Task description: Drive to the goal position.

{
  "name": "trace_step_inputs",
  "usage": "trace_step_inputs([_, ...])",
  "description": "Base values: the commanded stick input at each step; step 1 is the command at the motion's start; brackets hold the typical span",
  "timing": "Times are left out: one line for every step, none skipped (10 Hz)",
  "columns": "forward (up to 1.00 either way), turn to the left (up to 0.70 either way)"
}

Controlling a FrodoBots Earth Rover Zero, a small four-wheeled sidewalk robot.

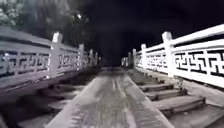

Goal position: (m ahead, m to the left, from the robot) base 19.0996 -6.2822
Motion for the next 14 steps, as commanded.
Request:
trace_step_inputs([0.7, 0.0])
trace_step_inputs([0.7, 0.0])
trace_step_inputs([0.7, 0.0])
trace_step_inputs([0.7, 0.0])
trace_step_inputs([0.7, 0.0])
trace_step_inputs([0.7, 0.0])
trace_step_inputs([0.7, 0.0])
trace_step_inputs([0.7, 0.0])
trace_step_inputs([0.7, 0.0])
trace_step_inputs([0.7, 0.0])
trace_step_inputs([0.7, 0.0])
trace_step_inputs([0.7, 0.0])
trace_step_inputs([0.7, 0.0])
trace_step_inputs([0.7, 0.0])
